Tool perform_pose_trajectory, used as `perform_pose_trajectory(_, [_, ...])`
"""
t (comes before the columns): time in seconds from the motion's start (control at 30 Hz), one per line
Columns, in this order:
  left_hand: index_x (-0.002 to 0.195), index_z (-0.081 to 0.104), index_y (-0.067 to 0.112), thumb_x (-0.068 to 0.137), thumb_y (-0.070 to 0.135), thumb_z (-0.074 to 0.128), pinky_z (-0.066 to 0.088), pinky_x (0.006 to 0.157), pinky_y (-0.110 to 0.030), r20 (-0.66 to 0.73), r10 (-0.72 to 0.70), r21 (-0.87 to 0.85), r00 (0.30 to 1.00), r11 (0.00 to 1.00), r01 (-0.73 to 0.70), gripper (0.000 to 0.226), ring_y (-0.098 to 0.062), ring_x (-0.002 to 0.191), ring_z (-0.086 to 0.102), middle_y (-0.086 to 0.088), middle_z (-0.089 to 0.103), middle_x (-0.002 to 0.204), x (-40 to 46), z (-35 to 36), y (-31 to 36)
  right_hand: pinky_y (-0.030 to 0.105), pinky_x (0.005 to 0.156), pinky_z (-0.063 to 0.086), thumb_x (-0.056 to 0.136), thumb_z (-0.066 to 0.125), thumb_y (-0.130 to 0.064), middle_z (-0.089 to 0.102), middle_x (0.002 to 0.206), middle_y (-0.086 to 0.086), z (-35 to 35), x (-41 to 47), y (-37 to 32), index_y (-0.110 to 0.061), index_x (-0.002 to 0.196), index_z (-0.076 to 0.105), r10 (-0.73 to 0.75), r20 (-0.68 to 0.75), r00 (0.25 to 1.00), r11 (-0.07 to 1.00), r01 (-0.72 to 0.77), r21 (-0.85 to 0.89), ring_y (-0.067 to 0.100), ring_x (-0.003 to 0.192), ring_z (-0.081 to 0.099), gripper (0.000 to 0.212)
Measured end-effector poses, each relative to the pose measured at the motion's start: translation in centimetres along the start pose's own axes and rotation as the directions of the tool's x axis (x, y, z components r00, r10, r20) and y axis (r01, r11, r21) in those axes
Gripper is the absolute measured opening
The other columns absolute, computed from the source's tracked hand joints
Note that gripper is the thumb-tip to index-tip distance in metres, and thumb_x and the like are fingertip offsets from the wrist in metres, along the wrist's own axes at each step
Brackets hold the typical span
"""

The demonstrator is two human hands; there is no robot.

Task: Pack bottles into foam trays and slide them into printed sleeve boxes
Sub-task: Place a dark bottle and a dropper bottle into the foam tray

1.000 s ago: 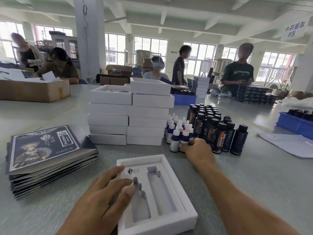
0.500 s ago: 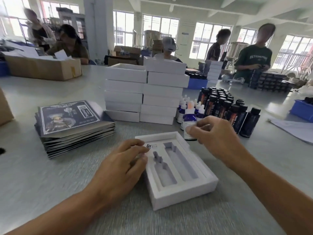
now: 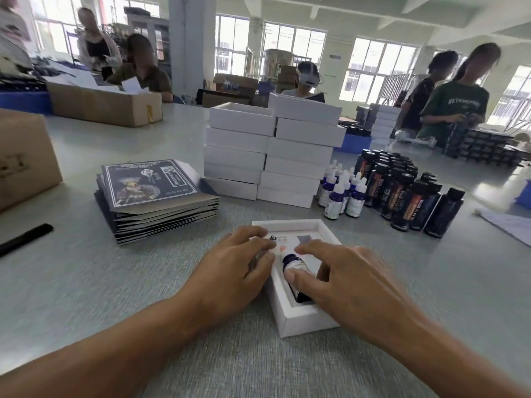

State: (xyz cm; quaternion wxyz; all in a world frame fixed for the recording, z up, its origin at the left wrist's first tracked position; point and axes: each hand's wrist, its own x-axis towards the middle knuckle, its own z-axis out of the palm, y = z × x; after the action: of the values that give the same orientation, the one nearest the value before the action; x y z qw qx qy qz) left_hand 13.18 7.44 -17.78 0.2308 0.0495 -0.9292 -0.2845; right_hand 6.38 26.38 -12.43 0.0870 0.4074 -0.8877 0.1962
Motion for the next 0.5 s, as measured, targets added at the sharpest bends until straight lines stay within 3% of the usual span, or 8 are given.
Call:
perform_pose_trajectory(0.13, [0.130,0.058,0.032,0.097,0.045,0.039,0.037,0.102,-0.024,0.005,-0.004,-0.003,1.000,1.000,0.004,0.040,0.001,0.124,0.040,0.026,0.037,0.140,0.0,0.0,0.0,0.020,0.057,0.035,0.087,0.044,-0.071,0.056,0.073,-0.019,0.0,0.1,0.1,-0.040,0.120,0.067,-0.041,0.025,0.999,0.999,0.042,-0.021,-0.002,0.066,0.051,0.051])
perform_pose_trajectory(0.3, [0.131,0.057,0.032,0.097,0.045,0.039,0.036,0.101,-0.024,0.011,-0.005,0.005,1.000,1.000,0.005,0.040,-0.001,0.124,0.040,0.025,0.038,0.141,0.0,0.0,0.2,0.027,0.064,0.046,0.093,0.039,-0.066,0.059,0.075,-0.013,-0.2,0.1,1.0,-0.031,0.114,0.068,-0.073,0.109,0.991,0.997,0.071,0.024,0.003,0.068,0.055,0.049])
perform_pose_trajectory(0.5, [0.131,0.056,0.032,0.097,0.044,0.038,0.036,0.102,-0.024,0.011,-0.001,0.040,1.000,0.999,0.000,0.041,-0.003,0.125,0.040,0.023,0.038,0.142,0.0,0.0,0.3,0.030,0.070,0.048,0.094,0.045,-0.061,0.054,0.081,-0.015,0.5,-0.3,1.3,-0.026,0.103,0.071,-0.056,0.127,0.990,0.998,0.053,0.031,0.004,0.073,0.054,0.045])
